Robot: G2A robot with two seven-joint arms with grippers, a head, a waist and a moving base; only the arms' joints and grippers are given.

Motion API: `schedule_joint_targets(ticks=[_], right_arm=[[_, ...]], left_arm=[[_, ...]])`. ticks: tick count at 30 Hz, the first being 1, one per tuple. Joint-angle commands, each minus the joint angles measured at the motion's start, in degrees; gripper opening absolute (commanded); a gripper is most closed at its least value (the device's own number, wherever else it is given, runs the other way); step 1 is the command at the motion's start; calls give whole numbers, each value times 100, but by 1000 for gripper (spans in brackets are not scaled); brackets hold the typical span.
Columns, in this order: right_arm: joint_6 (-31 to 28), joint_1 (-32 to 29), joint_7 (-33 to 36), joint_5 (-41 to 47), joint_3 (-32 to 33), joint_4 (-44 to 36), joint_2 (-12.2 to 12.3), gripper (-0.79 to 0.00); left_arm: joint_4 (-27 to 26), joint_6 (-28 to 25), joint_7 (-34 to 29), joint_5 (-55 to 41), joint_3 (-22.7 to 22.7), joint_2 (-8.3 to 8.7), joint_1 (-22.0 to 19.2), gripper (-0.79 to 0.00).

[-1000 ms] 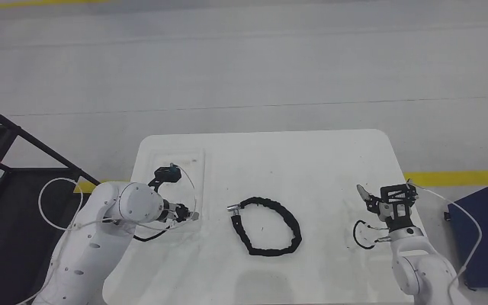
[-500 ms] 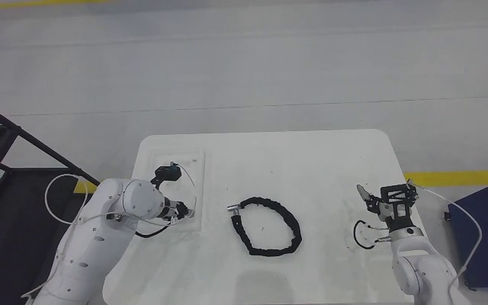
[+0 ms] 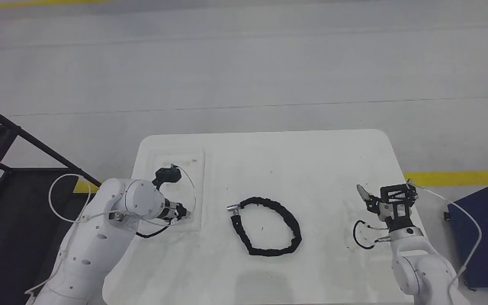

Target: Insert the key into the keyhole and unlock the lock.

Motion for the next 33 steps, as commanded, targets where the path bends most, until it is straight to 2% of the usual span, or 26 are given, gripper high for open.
schedule_joint_targets(ticks=[1,6,18,20,21,23,24,33], right_arm=[[0,0,0,0,0,0,0,0],[0,0,0,0,0,0,0,0],[0,0,0,0,0,0,0,0],[0,0,0,0,0,0,0,0],[0,0,0,0,0,0,0,0],[0,0,0,0,0,0,0,0],[0,0,0,0,0,0,0,0],[0,0,0,0,0,0,0,0]], left_arm=[[-28,1,-7,10,-4,4,23,-468],[-52,14,8,38,-6,9,31,-508],[-17,18,53,100,62,2,-1,-539],[-5,24,58,101,81,-3,-21,-560],[2,27,59,101,89,-5,-30,-600],[14,29,59,104,105,-8,-46,-693],[19,32,61,100,110,-10,-52,-785],[-57,29,-8,217,27,15,-47,-785]])
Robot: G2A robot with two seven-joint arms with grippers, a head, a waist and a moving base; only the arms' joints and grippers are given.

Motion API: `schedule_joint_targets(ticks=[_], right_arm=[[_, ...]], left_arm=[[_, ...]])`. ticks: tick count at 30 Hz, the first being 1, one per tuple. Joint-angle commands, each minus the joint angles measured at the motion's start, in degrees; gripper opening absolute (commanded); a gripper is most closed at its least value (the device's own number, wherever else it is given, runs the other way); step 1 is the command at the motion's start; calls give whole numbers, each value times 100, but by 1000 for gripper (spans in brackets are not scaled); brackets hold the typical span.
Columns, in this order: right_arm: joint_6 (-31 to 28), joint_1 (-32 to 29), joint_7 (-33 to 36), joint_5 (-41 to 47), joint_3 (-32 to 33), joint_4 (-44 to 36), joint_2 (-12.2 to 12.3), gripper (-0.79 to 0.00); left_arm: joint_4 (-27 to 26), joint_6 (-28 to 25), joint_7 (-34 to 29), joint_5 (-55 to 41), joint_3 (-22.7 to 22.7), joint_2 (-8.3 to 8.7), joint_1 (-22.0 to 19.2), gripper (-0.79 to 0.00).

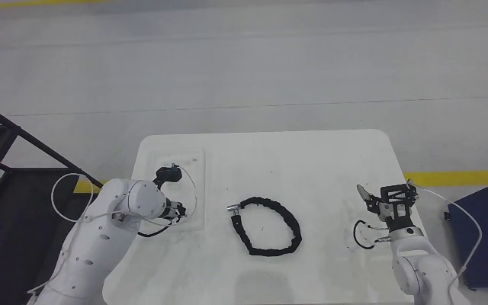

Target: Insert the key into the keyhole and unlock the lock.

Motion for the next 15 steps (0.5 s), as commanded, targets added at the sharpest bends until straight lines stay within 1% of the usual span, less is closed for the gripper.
schedule_joint_targets(ticks=[1,6,10,12,14,15], right_arm=[[0,0,0,0,0,0,0,0],[0,0,0,0,0,0,0,0],[0,0,0,0,0,0,0,0],[0,0,0,0,0,0,0,0],[0,0,0,0,0,0,0,0],[0,0,0,0,0,0,0,0]], left_arm=[[-69,6,-55,59,-77,20,17,-785],[-322,0,-244,192,-366,85,85,-785],[-592,-134,-249,278,-632,155,222,-785],[-840,-357,-229,351,-805,195,293,-785],[-1128,-661,-43,181,-1048,223,415,-785],[-1319,-904,150,67,-1198,238,489,-785]])
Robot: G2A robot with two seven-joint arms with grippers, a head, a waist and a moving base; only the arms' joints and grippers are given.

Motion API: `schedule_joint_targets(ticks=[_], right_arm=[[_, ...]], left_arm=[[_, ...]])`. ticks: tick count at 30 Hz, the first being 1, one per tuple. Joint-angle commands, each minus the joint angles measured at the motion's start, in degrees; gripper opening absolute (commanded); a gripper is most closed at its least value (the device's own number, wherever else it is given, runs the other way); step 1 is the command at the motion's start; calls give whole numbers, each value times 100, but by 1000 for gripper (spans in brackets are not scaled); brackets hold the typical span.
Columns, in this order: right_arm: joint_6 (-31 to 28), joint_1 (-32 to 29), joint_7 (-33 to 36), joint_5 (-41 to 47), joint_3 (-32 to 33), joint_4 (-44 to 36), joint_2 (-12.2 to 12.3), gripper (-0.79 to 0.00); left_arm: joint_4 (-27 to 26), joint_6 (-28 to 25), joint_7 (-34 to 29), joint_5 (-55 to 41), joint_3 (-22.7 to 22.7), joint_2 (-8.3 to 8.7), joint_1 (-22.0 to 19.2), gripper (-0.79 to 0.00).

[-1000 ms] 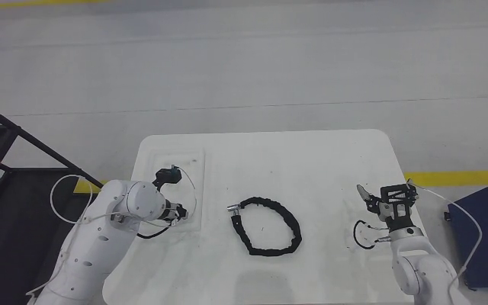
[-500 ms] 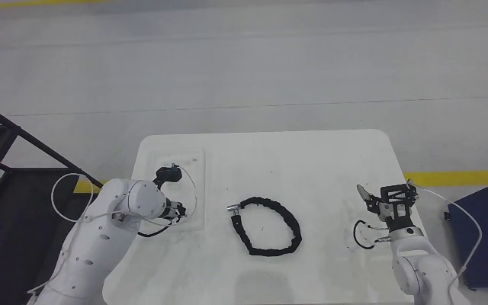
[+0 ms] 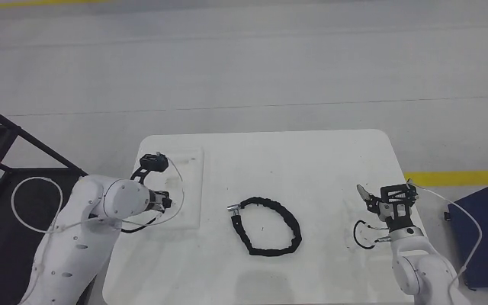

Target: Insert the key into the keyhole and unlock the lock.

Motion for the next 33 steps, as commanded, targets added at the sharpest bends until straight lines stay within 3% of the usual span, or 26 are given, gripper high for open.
schedule_joint_targets(ticks=[1,6,9,12,15,19,27,30,33], right_arm=[[0,0,0,0,0,0,0,0],[0,0,0,0,0,0,0,0],[0,0,0,0,0,0,0,0],[0,0,0,0,0,0,0,0],[0,0,0,0,0,0,0,0],[0,0,0,0,0,0,0,0],[0,0,0,0,0,0,0,0],[0,0,0,0,0,0,0,0],[0,0,0,0,0,0,0,0]], left_arm=[[-310,-472,399,-308,-354,30,223,-785],[-545,-1534,1307,-1968,-1446,55,1104,-785],[-301,-2501,1875,-3045,-2026,41,1741,-785],[166,-3467,2455,-4174,-2216,-7,2218,-785],[688,-4614,2628,-4745,-2047,-37,2371,-785],[1417,-5488,2735,-5376,-1438,-89,2165,-785],[2224,-5829,3044,-6521,-114,-91,1299,-785],[2514,-5869,3084,-6901,248,-89,977,-785],[2569,-5880,3095,-6980,317,-87,920,-785]])
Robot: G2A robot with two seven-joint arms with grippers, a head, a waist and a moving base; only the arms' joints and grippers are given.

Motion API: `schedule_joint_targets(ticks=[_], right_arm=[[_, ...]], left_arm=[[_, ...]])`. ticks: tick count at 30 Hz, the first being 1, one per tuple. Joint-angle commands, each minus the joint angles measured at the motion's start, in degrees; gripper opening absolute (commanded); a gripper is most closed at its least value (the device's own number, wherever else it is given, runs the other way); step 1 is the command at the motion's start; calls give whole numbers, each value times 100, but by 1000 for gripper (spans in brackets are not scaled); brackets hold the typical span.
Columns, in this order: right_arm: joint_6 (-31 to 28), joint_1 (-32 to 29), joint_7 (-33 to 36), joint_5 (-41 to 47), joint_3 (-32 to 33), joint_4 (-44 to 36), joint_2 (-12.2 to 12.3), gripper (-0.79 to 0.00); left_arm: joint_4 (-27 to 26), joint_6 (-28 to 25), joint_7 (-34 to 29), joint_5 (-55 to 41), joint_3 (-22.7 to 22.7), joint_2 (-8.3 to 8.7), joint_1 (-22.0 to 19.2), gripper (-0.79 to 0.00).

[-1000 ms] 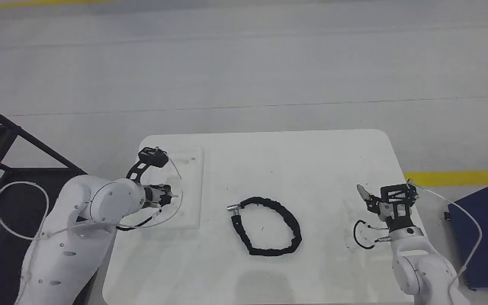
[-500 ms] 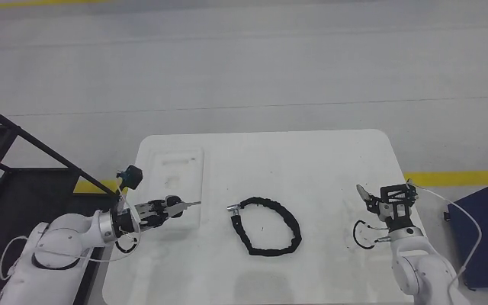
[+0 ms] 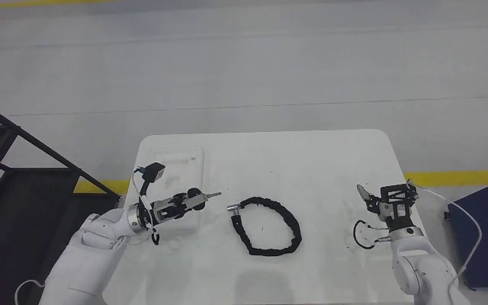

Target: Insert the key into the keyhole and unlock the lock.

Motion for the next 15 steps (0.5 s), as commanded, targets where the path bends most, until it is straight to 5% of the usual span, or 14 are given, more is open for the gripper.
schedule_joint_targets(ticks=[1,9,15], right_arm=[[0,0,0,0,0,0,0,0],[7,0,10,-7,7,15,0,0],[62,211,160,-1007,-117,-260,17,0]], left_arm=[[-6,1,-1,20,-10,0,9,-785],[-6,1,-1,20,-10,0,9,-785],[-6,1,-1,20,-10,0,9,-785]])
